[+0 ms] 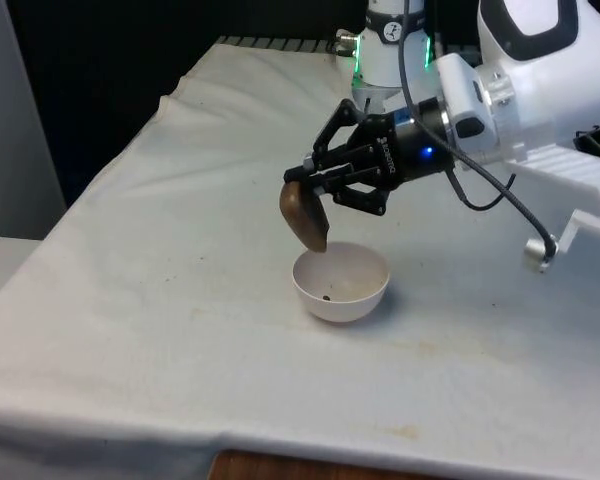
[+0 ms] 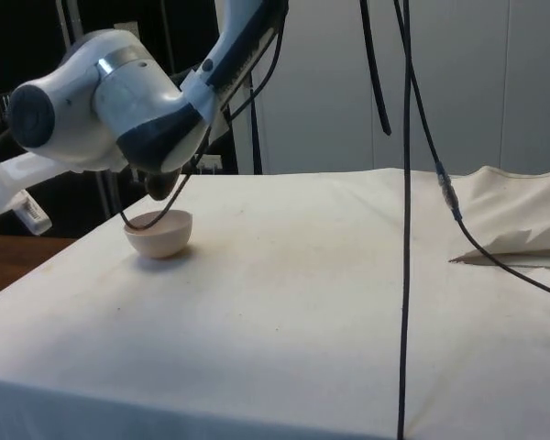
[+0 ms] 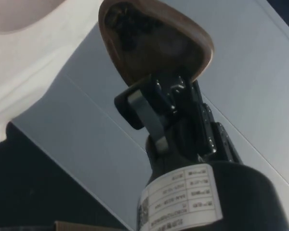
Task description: Pour the coffee beans from the cup into the bowl.
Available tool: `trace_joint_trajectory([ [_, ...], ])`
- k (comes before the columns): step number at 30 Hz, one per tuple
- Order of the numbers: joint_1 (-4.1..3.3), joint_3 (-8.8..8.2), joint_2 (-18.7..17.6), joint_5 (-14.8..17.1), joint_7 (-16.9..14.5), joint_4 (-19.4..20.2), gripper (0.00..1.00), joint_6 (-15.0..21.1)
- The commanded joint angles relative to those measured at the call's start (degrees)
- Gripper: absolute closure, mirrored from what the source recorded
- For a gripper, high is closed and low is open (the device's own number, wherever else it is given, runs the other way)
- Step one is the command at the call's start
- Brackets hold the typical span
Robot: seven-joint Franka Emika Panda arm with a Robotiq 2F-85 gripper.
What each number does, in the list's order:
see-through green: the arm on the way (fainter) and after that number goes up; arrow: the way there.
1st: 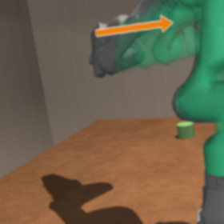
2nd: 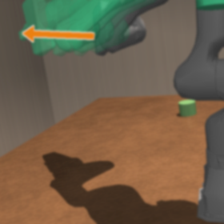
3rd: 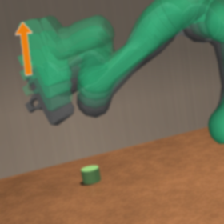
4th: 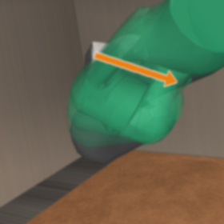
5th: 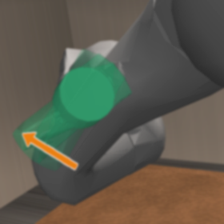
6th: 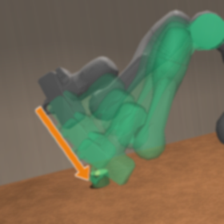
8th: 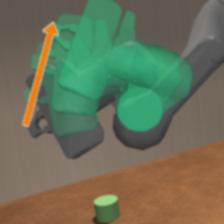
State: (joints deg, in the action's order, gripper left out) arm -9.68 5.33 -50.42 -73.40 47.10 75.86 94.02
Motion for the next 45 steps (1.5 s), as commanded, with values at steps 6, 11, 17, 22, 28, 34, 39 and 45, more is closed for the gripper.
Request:
trace_joint_trajectory([
  [6, -0.29, 0.34, -0.92, -3.09, 0.57, -0.23, 1.0, -2.41],
  [11, -0.4, 0.86, -1.38, -4.76, 0.97, -0.29, 1.0, -3.84],
  [17, -0.52, 2.35, -2.41, -7.91, 1.89, -0.52, 1.0, -6.93],
  [22, -0.63, 3.21, -3.04, -9.63, 2.29, -0.74, 1.0, -8.71],
  [28, -0.29, 4.98, -3.61, -12.38, 3.09, -0.52, 1.0, -10.89],
  [34, -0.86, 6.3, -5.33, -15.64, 3.61, -1.49, 1.0, -14.9],
  [39, -0.86, 7.33, -5.96, -17.88, 3.84, -1.55, 1.0, -17.02],
  [45, -0.97, 8.31, -6.53, -20.0, 4.01, -1.55, 1.0, -19.14],
])
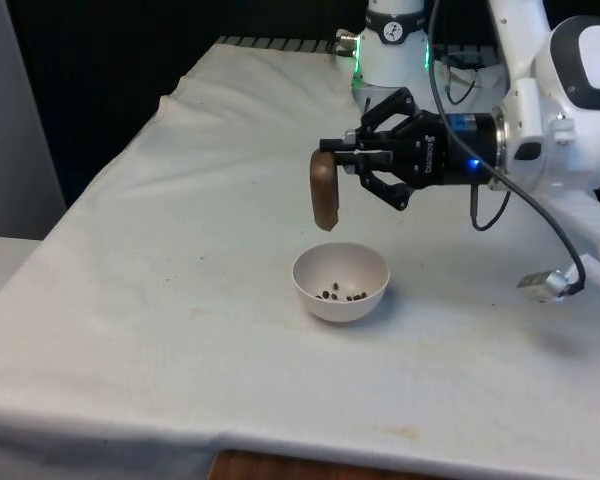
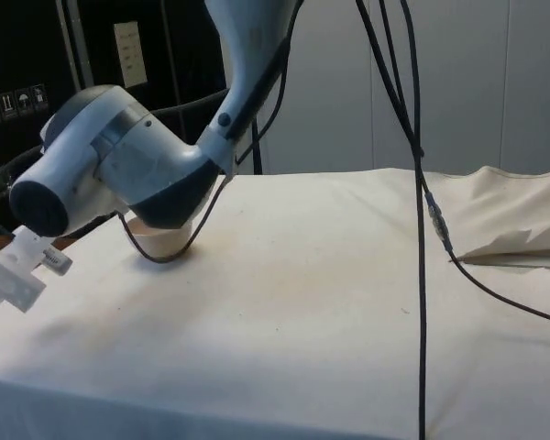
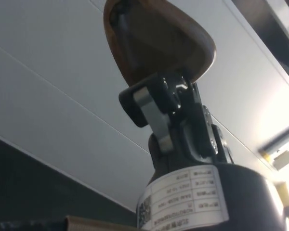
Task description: Pour the coffee beans from the cup into the bowl.
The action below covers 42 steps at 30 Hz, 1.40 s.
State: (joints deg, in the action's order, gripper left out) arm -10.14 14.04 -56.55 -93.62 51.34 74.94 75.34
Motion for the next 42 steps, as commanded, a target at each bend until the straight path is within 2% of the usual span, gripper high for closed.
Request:
trace_joint_trajectory([
  [1, -0.52, -0.11, -0.52, -0.23, -0.11, -0.69, 1.0, -0.92],
  [3, -0.46, 0.69, -0.86, -1.26, 0.06, -0.69, 1.0, -1.95],
  [7, -0.29, 1.26, -1.32, -2.18, 0.46, -0.74, 1.0, -2.64],
  [8, -0.57, 1.26, -1.6, -2.75, 0.46, -0.74, 1.0, -3.21],
  [9, -0.06, 1.49, -0.97, -2.64, 0.63, -0.06, 1.0, -2.41],
  [10, -0.63, 1.32, -1.72, -3.09, 0.4, -0.74, 1.0, -3.5],
  [12, -0.74, 1.6, -2.06, -3.95, 0.34, -0.8, 1.0, -4.3],
  [16, -0.74, 2.41, -2.64, -5.67, 0.29, -0.86, 1.0, -5.84],
  [17, -0.34, 2.64, -2.18, -5.67, 0.63, -0.17, 1.0, -5.33],
  [18, -0.69, 2.75, -2.81, -6.25, 0.29, -0.92, 1.0, -6.42],
  [24, -0.92, 3.55, -3.32, -8.31, 0.29, -0.86, 1.0, -8.37],
  [25, -0.57, 3.72, -2.98, -8.31, 0.63, -0.29, 1.0, -7.91],
  [26, -0.97, 3.61, -3.32, -8.54, 0.29, -0.86, 1.0, -8.59],
  [33, -0.97, 4.41, -3.72, -10.2, 0.4, -0.69, 1.0, -10.08],
  [34, -0.69, 4.53, -3.44, -10.31, 0.63, -0.29, 1.0, -9.8],
  [35, -0.92, 4.47, -3.72, -10.31, 0.46, -0.69, 1.0, -10.14],
  [42, -0.86, 4.53, -3.9, -10.77, 0.8, -0.57, 1.0, -10.37],
])
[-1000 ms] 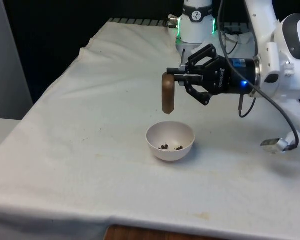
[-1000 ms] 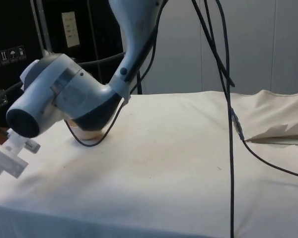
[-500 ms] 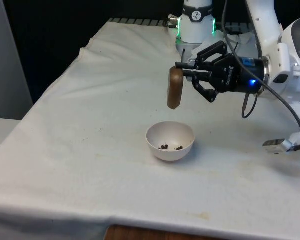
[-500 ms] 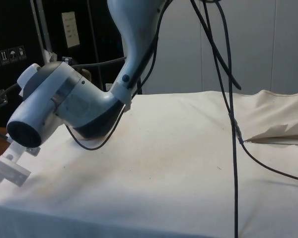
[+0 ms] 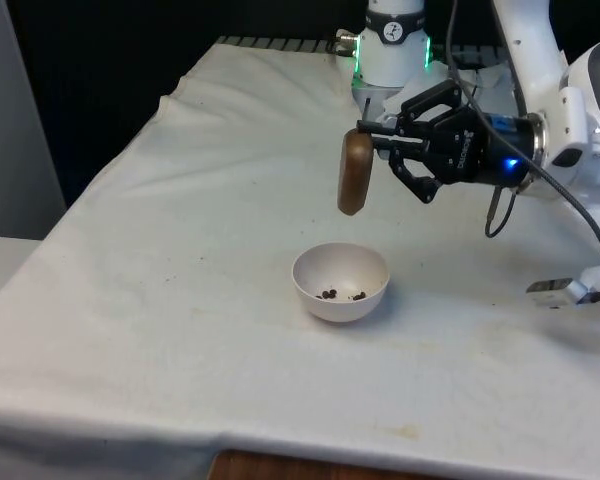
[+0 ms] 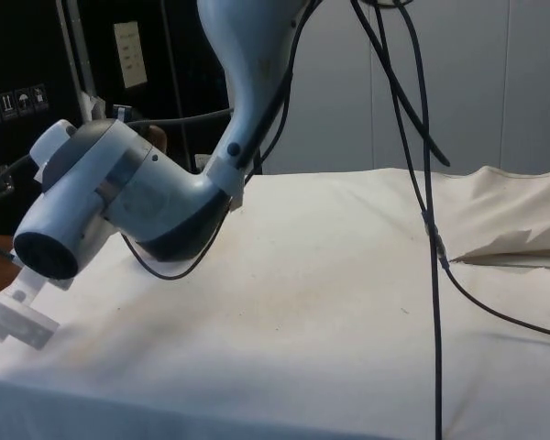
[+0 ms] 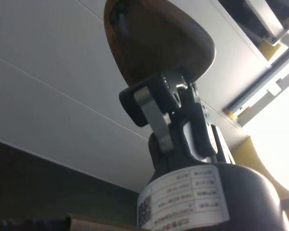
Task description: Pour the coffee beans from the cup into the bowl.
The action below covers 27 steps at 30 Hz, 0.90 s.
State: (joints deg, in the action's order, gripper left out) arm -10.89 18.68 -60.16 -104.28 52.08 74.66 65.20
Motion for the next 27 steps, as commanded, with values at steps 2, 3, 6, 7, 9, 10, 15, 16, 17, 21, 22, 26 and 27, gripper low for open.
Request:
trace_joint_trajectory([
  [2, -0.11, -0.11, -0.34, -0.17, 0.17, -0.29, 1.0, -0.17],
  [3, -0.06, -0.11, -0.4, -0.17, 0.23, -0.29, 1.0, -0.17],
  [6, -0.06, -0.11, -0.52, -0.34, 0.63, -0.17, 1.0, -0.29],
  [7, -0.11, -0.11, -0.57, -0.4, 0.69, -0.17, 1.0, -0.34],
  [9, -0.11, -0.06, -0.63, -0.63, 0.69, -0.11, 1.0, -0.52],
  [10, 0.06, 0.0, -0.4, -0.63, 0.8, 0.11, 1.0, -0.17],
  [15, -0.23, 0.11, -0.74, -1.32, 0.74, -0.06, 1.0, -1.2],
  [16, -0.23, 0.17, -0.8, -1.43, 0.74, -0.06, 1.0, -1.32],
  [17, -0.23, 0.23, -0.8, -1.55, 0.74, -0.06, 1.0, -1.38],
  [21, -0.23, 0.29, -0.74, -1.66, 0.69, 0.06, 1.0, -1.38],
  [22, -0.23, 0.29, -0.74, -1.72, 0.69, 0.11, 1.0, -1.38],
  [26, -0.17, 0.29, -0.69, -1.72, 0.74, 0.17, 1.0, -1.38],
  [27, -0.17, 0.29, -0.69, -1.72, 0.8, 0.23, 1.0, -1.32],
])
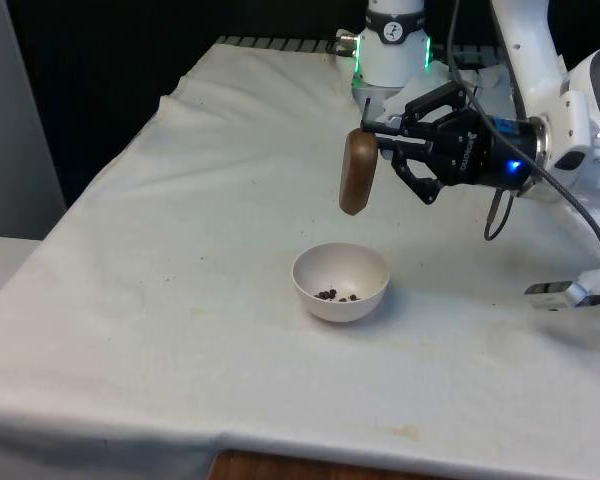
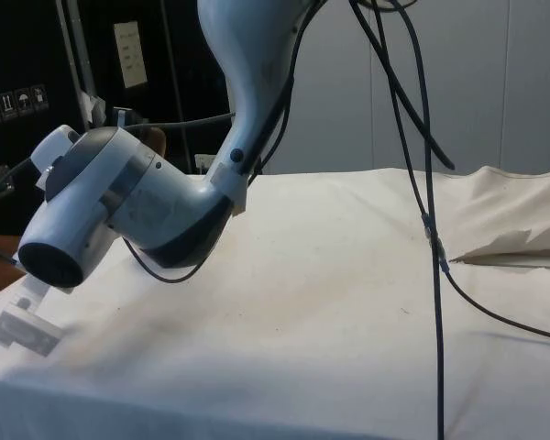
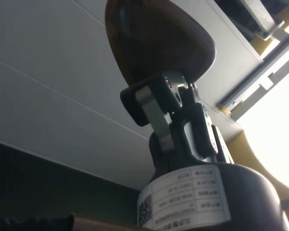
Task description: Pour the coffee beans from the cup into the bowl.
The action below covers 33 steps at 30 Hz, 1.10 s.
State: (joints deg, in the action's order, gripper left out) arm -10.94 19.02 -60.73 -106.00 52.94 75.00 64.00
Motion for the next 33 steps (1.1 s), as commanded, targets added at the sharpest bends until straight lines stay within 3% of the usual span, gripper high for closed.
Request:
trace_joint_trajectory([
  [1, 0.0, 0.0, 0.0, 0.0, 0.0, 0.0, 1.0, 0.0],
  [10, 0.06, 0.06, 0.0, 0.0, 0.23, 0.0, 1.0, 0.0],
  [19, 1.49, 2.41, 0.63, 0.97, 1.43, -0.11, 1.0, 0.52],
  [20, 1.03, 1.72, 0.17, 0.34, 1.26, -0.29, 1.0, 0.0],
  [22, 1.83, 2.86, 0.74, 1.2, 1.66, -0.11, 1.0, 0.57],
  [28, 2.75, 4.35, 1.38, 1.83, 2.35, -0.06, 1.0, 0.57],
  [29, 2.41, 3.95, 0.92, 1.26, 2.23, -0.34, 1.0, 0.06],
  [30, 2.86, 4.58, 1.49, 1.89, 2.46, 0.0, 1.0, 0.57],
  [33, 3.27, 5.21, 1.78, 2.12, 2.81, 0.06, 1.0, 0.57],
])
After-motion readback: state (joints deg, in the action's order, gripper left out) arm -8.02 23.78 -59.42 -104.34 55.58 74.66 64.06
